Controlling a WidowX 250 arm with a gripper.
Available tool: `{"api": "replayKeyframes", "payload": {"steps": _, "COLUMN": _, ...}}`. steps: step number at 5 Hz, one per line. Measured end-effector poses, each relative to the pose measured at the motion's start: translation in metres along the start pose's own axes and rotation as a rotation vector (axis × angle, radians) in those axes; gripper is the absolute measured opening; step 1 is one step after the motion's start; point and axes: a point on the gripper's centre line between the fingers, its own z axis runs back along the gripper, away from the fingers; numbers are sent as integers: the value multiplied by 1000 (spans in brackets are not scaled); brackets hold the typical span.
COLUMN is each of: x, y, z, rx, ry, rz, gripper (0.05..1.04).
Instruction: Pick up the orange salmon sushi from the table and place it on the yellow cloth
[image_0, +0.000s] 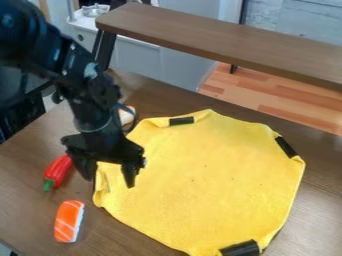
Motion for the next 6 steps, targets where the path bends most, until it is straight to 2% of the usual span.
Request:
{"api": "replayKeyframes", "payload": {"steps": 2, "x": -30, "y": 21, "z": -15, "rx": 25, "ry": 6, "rz": -46, "gripper": 999}}
{"api": "replayKeyframes", "payload": {"steps": 3, "x": -38, "y": 30, "z": -30, "rx": 72, "ry": 19, "rz": -69, "gripper": 1001}}
{"api": "replayKeyframes", "payload": {"steps": 5, "x": -36, "y": 42, "z": -34, "rx": 154, "ry": -16, "rz": -36, "gripper": 999}}
{"api": "replayKeyframes", "payload": {"steps": 6, "x": -41, "y": 46, "z": -39, "rx": 177, "ry": 19, "rz": -19, "gripper": 999}}
